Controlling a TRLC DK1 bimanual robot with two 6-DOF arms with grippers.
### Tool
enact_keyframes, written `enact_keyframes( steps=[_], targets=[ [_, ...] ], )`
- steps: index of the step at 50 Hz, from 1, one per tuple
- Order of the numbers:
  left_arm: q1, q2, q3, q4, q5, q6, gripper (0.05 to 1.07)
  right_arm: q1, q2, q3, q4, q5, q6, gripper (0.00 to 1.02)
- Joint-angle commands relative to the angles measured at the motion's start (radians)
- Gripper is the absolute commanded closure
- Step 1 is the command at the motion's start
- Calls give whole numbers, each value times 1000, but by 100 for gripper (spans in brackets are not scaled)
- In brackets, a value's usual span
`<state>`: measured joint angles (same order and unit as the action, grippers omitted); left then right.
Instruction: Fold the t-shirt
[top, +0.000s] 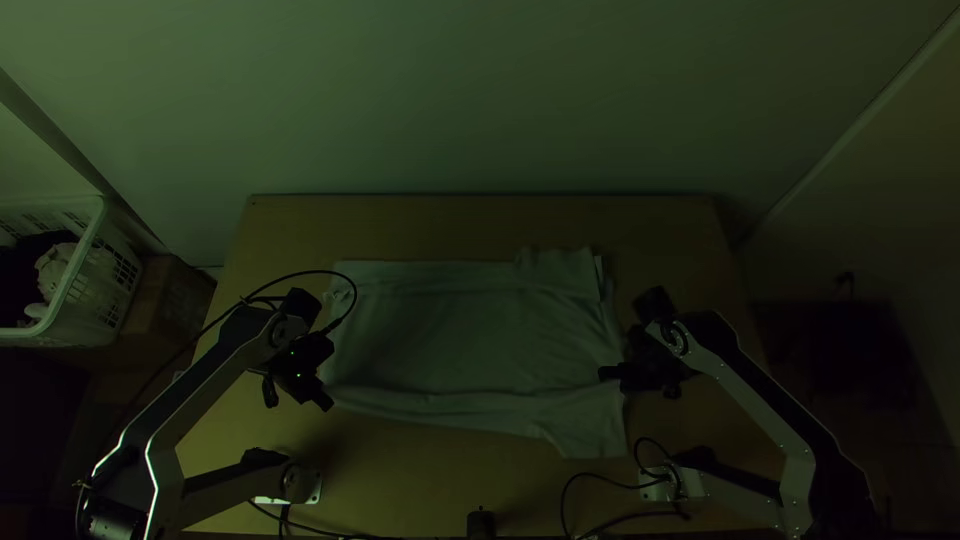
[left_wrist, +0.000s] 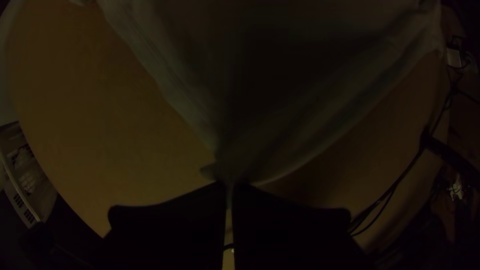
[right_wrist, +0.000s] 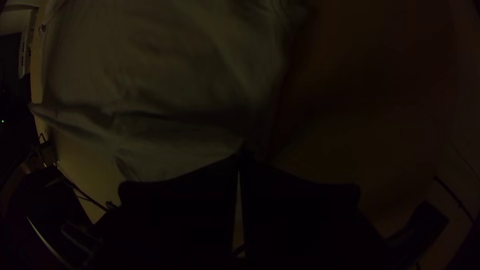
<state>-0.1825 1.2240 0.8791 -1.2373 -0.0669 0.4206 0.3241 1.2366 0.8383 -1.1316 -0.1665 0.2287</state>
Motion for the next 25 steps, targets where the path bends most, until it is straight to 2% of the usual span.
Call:
enact_keyframes(
  steps=[1,14,25],
  targets=[
    [18,19,52,-27,10,24,105,-14,-9,39,-17,27,-29,100],
    [84,54,107,-28,12,69,105,-100,11,96,-17,67,-94,100],
    [100,86,175,-25,27,70,105,-106,60,174,-17,68,-92,99]
  ],
)
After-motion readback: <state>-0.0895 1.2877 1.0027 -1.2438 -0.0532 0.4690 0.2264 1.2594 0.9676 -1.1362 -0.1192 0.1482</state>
